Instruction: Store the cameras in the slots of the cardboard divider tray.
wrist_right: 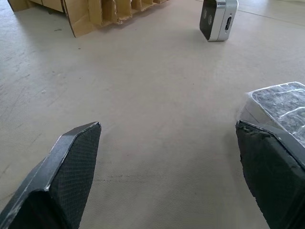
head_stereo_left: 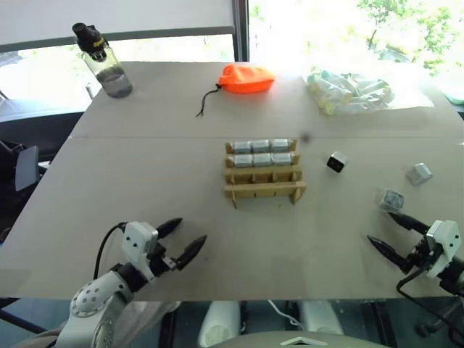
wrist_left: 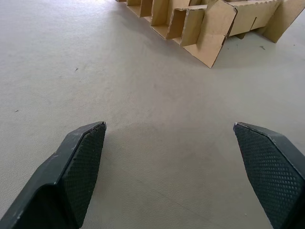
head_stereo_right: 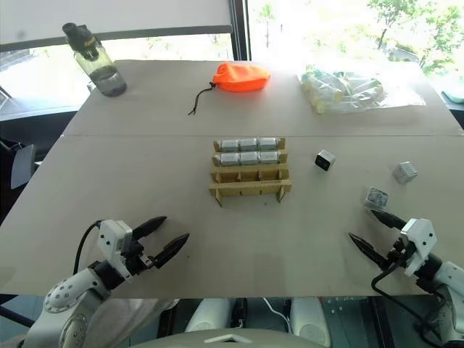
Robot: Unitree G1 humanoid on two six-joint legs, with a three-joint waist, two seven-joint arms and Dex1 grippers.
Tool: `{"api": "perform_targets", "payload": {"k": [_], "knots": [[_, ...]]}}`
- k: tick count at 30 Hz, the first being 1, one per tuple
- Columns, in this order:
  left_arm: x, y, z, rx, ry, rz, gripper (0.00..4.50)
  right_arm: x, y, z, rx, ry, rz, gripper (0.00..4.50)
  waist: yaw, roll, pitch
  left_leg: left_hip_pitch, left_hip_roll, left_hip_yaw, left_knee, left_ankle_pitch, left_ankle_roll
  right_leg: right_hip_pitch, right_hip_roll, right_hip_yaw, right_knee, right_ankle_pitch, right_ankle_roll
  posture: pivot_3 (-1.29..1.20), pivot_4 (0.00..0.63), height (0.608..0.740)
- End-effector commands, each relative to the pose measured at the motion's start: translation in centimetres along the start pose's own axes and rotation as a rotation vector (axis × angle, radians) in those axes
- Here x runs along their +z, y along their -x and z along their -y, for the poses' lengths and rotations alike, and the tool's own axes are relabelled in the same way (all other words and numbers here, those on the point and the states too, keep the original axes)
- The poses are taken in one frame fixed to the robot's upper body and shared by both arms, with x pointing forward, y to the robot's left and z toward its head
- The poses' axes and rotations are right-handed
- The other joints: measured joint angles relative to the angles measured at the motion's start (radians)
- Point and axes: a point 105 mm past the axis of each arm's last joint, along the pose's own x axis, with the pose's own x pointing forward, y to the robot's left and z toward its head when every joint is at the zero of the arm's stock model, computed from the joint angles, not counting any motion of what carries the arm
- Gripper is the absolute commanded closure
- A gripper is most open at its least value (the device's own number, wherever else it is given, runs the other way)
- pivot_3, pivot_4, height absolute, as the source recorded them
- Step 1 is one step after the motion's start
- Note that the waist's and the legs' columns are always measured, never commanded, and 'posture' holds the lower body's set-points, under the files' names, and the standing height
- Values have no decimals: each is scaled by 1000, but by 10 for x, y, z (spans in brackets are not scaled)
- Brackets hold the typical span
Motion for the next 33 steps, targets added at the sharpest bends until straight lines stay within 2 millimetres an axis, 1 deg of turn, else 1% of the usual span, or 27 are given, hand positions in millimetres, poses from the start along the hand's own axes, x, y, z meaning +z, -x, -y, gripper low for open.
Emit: {"api": "perform_targets", "payload": {"k": [1,10,19,21,22,23,25,27,29,31,33], "knots": [[0,-5,2,-16,6,-1,47,4,5,2,-4,14,-5,0,1,0,0,0,0,0,0,0,0,0,0,0,0,0,0,0,150,740],[0,-8,-2,-39,7,-14,47,1,11,-3,-24,-3,-13,0,-1,0,0,0,0,0,0,0,0,0,1,-1,0,0,0,0,150,740],[1,-12,-4,-52,1,-10,47,2,11,1,-41,-6,-12,0,1,0,0,0,0,0,0,0,0,1,2,-1,1,0,0,0,150,740],[1,-14,-3,-63,-3,-8,47,2,14,2,-48,-10,-15,0,1,0,0,0,0,0,1,0,0,1,2,-1,1,0,0,0,150,740],[2,-14,-3,-71,-8,-9,47,3,17,6,-80,-9,-15,0,2,0,0,1,-1,0,1,0,0,1,2,-1,1,0,0,0,150,740],[2,-14,-2,-93,-16,-21,47,4,20,15,-157,11,-20,0,3,0,0,1,-1,0,1,0,0,1,2,-1,1,0,0,0,150,740],[5,-13,2,-151,-74,-53,47,18,25,33,-286,-3,34,0,3,0,0,0,-1,0,1,0,0,1,2,-1,1,0,0,0,150,740],[12,-13,7,-199,-96,-68,47,42,28,43,-347,-33,125,0,1,0,0,1,-1,0,1,0,0,1,2,-1,1,0,0,0,150,740],[22,-13,12,-256,-83,-58,47,57,34,47,-388,-52,162,0,-1,0,0,1,-1,1,1,0,0,1,0,0,1,0,0,0,150,740],[33,-15,13,-292,-83,-42,47,64,38,48,-411,-67,162,0,0,-1,0,0,0,0,1,0,0,1,0,0,1,0,0,0,150,740],[48,-21,12,-325,-109,-8,47,72,39,52,-434,-77,187,0,2,-1,0,-1,0,-2,1,0,0,1,0,-1,1,1,0,0,150,740]]}}
